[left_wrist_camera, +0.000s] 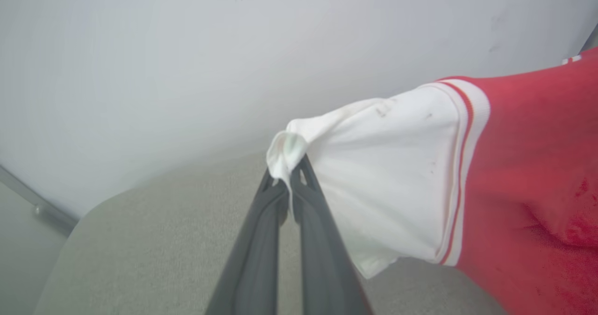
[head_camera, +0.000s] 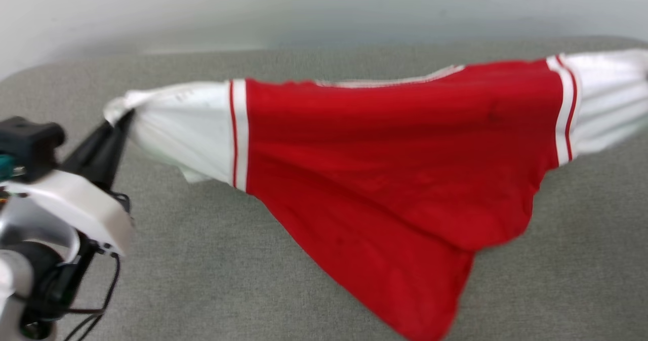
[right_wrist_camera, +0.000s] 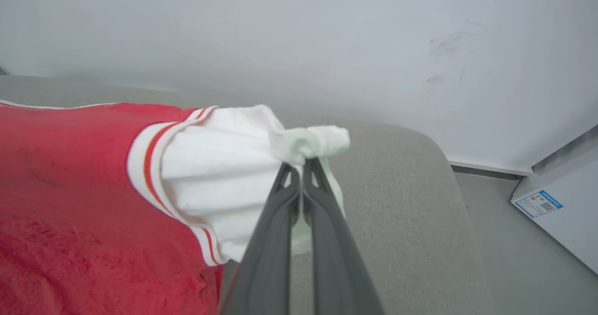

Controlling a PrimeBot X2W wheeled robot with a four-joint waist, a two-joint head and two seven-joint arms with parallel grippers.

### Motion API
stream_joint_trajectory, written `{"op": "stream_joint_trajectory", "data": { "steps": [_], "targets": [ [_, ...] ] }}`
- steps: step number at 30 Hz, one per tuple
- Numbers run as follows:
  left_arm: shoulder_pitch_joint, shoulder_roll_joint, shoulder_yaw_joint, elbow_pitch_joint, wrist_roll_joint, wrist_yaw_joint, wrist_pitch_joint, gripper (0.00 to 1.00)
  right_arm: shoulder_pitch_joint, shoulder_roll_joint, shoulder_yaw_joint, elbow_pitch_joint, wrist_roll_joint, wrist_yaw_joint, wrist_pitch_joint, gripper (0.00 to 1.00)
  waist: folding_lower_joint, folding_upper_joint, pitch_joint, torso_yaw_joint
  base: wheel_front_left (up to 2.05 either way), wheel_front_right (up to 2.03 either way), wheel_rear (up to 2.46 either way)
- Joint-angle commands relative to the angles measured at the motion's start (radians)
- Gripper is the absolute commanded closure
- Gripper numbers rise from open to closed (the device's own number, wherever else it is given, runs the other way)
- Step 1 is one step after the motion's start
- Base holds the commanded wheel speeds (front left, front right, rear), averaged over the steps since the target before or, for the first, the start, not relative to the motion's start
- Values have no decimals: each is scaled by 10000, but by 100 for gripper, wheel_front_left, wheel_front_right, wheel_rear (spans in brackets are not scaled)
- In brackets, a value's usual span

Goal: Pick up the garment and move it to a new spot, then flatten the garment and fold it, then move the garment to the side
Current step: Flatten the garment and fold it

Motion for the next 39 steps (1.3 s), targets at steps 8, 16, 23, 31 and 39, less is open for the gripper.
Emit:
{"op": "stream_joint_trajectory", "data": {
  "steps": [8, 16, 23, 31, 39],
  "targets": [
    [7, 474, 1399, -1551, 127, 351, -1071, 100, -1275, -192, 0, -667, 453, -7, -1137, 100, 1, 0, -979, -192, 0, 0, 0],
    [-772, 899, 2494, -2473, -58, 423, -1448, 100, -2558, 39, 132, -615, 644, -7, -2238, 100, 1, 0, -1133, -444, 0, 0, 0],
    [-1807, 1113, 3046, -2497, -245, 446, -1656, 100, -3520, 282, 236, -250, 616, -7, -2733, 100, 1, 0, -728, -614, 0, 0, 0],
    [-3714, 1383, 2878, -1601, -848, 80, -1406, 100, -5061, 339, 439, 426, 353, -7, -3376, 100, 1, 0, 549, -734, 0, 0, 0],
    [-6962, 1472, 1949, 212, -943, -499, -1323, 100, -7287, 605, 479, 1741, -287, -7, -4561, 100, 1, 0, 2315, -710, 0, 0, 0]
  ]
}}
